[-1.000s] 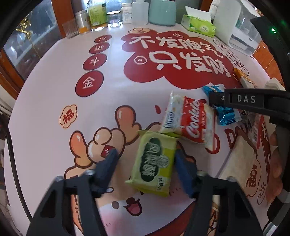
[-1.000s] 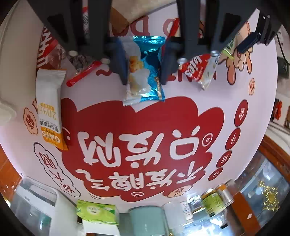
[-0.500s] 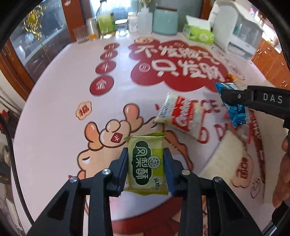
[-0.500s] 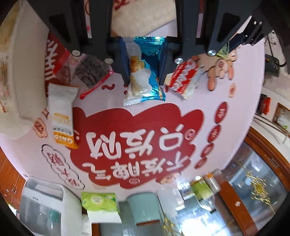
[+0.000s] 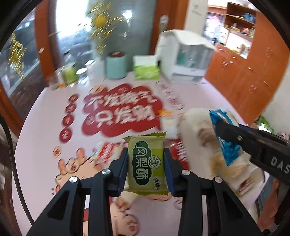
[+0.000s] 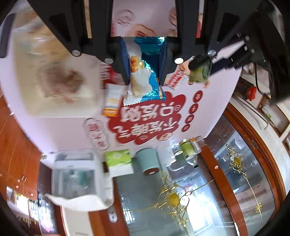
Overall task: Organize snacks
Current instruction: 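Carry both packs over the white tray and open both tools to release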
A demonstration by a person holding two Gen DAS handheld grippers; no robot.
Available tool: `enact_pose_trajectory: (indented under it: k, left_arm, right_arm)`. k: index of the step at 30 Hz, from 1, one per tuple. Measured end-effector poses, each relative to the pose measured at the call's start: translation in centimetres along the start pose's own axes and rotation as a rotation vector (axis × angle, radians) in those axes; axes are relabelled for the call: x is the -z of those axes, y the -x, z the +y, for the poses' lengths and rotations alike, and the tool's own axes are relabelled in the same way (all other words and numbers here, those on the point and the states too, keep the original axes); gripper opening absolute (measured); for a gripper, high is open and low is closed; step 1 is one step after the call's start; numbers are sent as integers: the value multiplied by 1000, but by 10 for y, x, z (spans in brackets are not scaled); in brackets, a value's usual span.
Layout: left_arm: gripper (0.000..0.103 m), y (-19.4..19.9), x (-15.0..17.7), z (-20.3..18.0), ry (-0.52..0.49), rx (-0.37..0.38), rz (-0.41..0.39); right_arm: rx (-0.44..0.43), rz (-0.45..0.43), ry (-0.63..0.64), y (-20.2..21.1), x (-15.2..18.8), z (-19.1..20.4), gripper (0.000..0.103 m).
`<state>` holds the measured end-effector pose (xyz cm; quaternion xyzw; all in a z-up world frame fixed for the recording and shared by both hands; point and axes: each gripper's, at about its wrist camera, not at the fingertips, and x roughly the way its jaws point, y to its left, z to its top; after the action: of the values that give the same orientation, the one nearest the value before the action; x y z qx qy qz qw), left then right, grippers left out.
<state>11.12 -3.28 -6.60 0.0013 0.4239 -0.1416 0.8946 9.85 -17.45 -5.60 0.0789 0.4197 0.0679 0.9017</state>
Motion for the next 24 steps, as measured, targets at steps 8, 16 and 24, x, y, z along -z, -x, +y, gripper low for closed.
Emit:
enact_pose_trajectory:
  k: [8, 16, 24]
  left_arm:
    - [35, -2, -36, -96, -48, 62, -35]
    - [35, -54, -42, -170, -90, 40, 23]
    - [82, -71, -23, -184, -76, -41, 84]
  right_arm:
    - [137, -95, 10, 88, -8, -79, 30]
    - [187, 3, -20, 70, 16, -151, 30]
    - [159, 125, -7, 46, 46, -185, 42]
